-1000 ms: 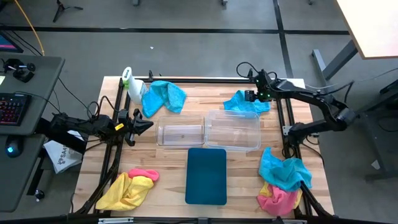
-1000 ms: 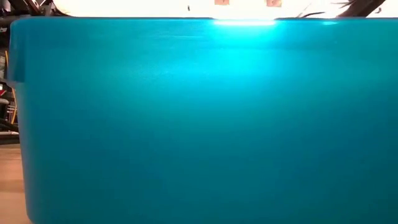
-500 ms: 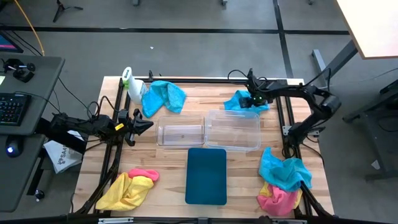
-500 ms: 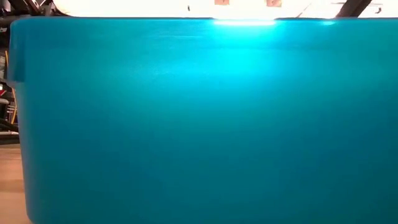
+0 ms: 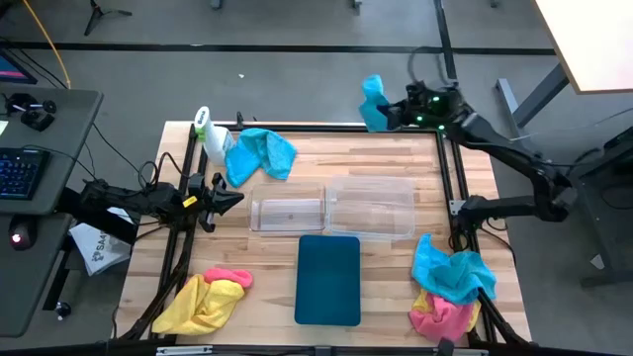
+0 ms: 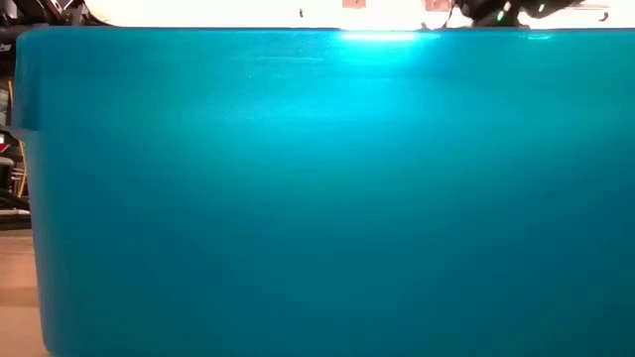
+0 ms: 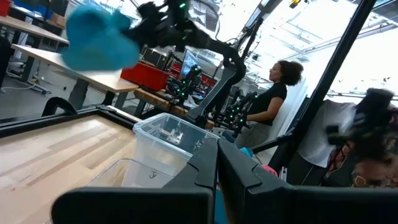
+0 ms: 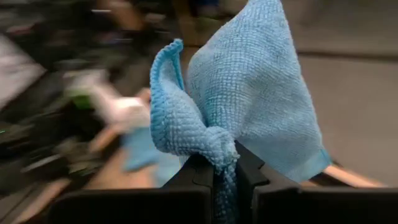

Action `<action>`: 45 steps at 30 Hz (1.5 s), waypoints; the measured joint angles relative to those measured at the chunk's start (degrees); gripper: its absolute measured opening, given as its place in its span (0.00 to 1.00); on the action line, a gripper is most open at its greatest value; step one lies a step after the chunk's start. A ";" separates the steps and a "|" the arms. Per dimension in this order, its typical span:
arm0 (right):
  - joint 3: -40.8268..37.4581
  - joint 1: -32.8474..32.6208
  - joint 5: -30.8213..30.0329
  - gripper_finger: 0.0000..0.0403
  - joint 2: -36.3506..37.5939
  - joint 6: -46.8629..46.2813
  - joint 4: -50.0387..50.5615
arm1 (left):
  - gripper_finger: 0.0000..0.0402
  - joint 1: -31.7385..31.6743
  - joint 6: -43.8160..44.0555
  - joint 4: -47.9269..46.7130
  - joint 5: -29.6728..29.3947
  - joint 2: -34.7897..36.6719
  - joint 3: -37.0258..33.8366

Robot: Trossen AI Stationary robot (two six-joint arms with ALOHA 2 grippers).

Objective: Sort microfiber towel by color & place in baskets
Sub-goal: Put the top right blue microfiber towel into the white bin

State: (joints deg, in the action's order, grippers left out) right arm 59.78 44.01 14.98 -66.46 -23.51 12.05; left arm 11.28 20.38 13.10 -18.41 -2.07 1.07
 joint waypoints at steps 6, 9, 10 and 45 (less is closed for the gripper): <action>2.88 -10.32 13.59 0.01 5.89 3.06 -3.30 | 0.00 0.01 0.00 0.00 0.00 -0.02 -0.01; 1.80 -17.45 13.97 0.01 6.96 3.05 -2.13 | 0.00 0.00 0.00 0.00 0.00 0.00 0.00; 1.28 -19.47 13.56 0.01 7.16 3.03 -1.03 | 0.00 0.01 0.00 -0.01 0.00 -0.01 0.01; -0.73 -32.16 1.68 0.03 1.13 7.12 31.04 | 0.00 0.00 0.00 -0.02 -0.01 -0.01 0.01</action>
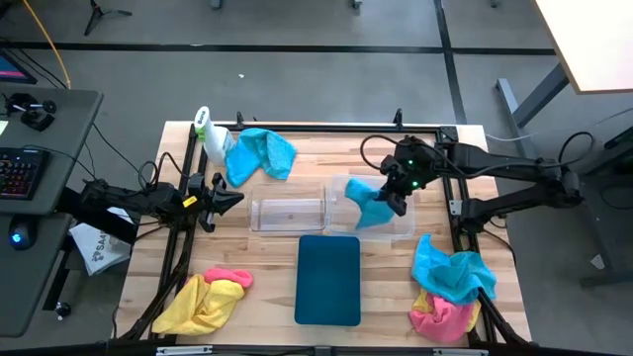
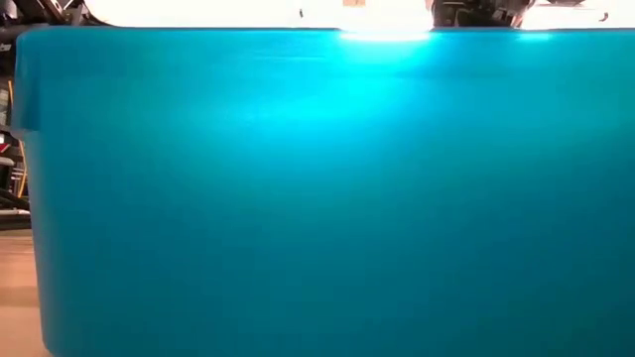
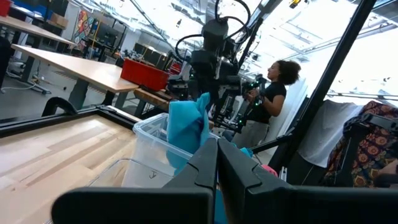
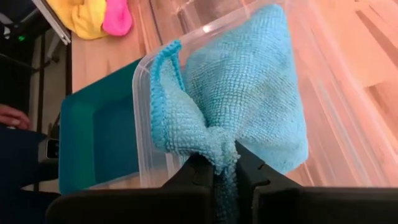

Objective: Sort microfiber towel by color & place in baskets
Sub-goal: Put the top right blue microfiber towel into the white bin, then put the top blue microfiber towel into the white bin

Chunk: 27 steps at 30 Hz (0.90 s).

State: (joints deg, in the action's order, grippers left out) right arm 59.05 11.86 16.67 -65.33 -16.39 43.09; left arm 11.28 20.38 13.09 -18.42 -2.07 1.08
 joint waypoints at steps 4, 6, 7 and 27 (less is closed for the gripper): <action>0.00 0.00 -0.07 0.07 -1.40 -1.59 -0.52 | 0.00 0.01 0.00 0.00 0.01 0.01 0.00; 0.00 0.00 -0.15 0.11 -1.86 -2.90 -0.50 | 0.00 0.01 0.00 0.02 0.01 0.01 -0.01; 0.00 0.00 -0.17 0.14 -1.89 -3.15 -0.46 | 0.00 -0.01 0.00 0.01 0.01 0.00 0.00; 8.76 0.13 -5.41 0.71 -1.75 4.10 1.68 | 0.00 0.01 0.00 0.02 0.01 0.01 0.00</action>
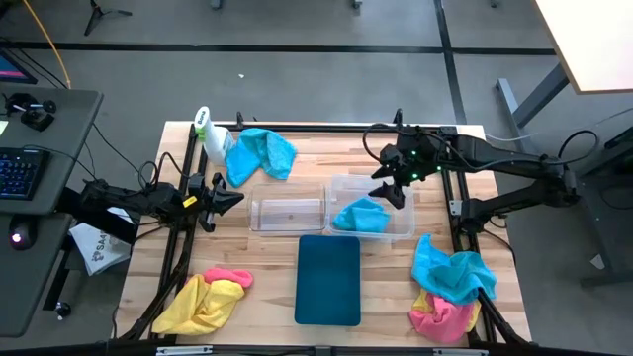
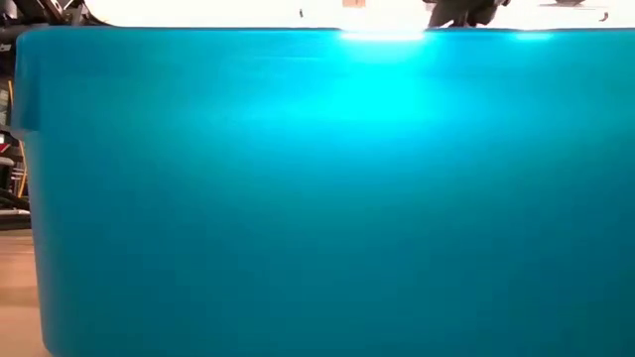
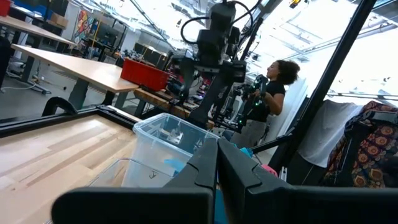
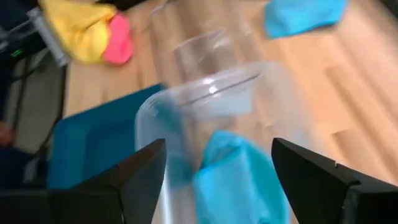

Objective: Sort microfiber towel by color & place in baskets
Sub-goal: Put the top blue microfiber towel into the white bin

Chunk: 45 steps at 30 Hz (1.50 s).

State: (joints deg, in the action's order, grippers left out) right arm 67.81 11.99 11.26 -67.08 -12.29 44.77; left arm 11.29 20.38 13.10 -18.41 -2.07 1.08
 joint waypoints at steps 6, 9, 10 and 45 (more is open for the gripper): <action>0.00 0.02 -7.07 0.71 -1.90 -2.83 -4.79 | 0.00 0.00 0.00 0.00 0.00 0.00 0.00; 0.00 0.04 -8.17 0.70 -3.88 -3.41 -7.02 | 0.00 0.00 0.00 0.00 0.00 0.00 0.00; 0.00 0.04 -8.31 0.69 -4.71 -3.82 -8.09 | 0.00 0.00 0.00 -0.01 0.00 -0.01 0.00; 0.00 16.92 2.26 0.68 -12.21 -15.13 -29.77 | 0.00 -0.07 4.15 18.84 -10.00 0.04 0.00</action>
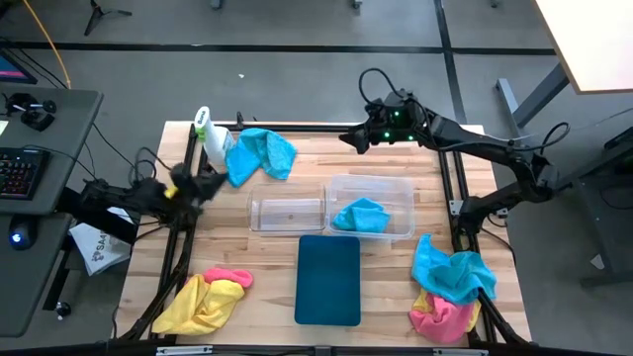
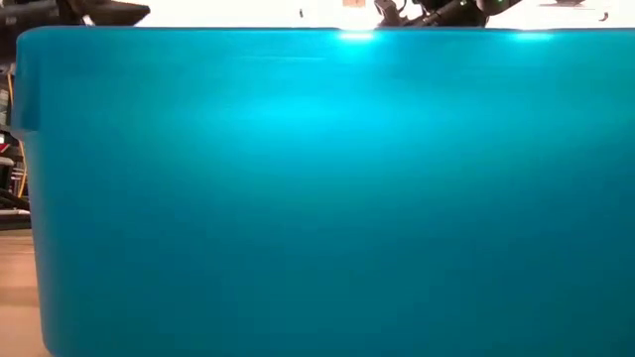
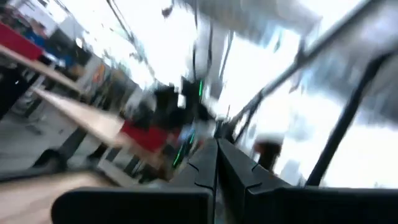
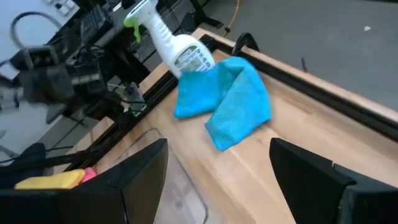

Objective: Sort microfiber towel by color & place in baskets
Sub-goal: Put the top blue microfiber towel into the white bin

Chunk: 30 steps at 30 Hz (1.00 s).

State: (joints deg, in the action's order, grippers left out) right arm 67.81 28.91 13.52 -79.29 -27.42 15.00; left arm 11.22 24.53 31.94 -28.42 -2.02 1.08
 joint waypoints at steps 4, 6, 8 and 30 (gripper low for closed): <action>0.00 -0.12 0.78 0.68 0.01 -2.09 0.03 | 0.00 0.00 9.12 10.20 -1.35 0.00 0.02; 0.00 -0.12 1.89 0.68 0.00 -2.65 0.07 | 0.00 0.00 11.81 13.28 -3.00 -0.05 0.02; 0.00 -0.13 3.07 0.68 0.00 -2.32 0.07 | 0.00 -0.02 12.41 16.64 -9.66 -0.09 0.02; -0.02 0.06 4.15 0.68 0.54 0.91 0.21 | 0.00 -18.24 10.82 -33.34 3.28 -51.67 48.36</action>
State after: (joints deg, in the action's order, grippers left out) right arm 67.79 28.97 17.67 -78.76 -26.51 15.21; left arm -7.02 35.35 -1.40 -25.13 -53.69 49.44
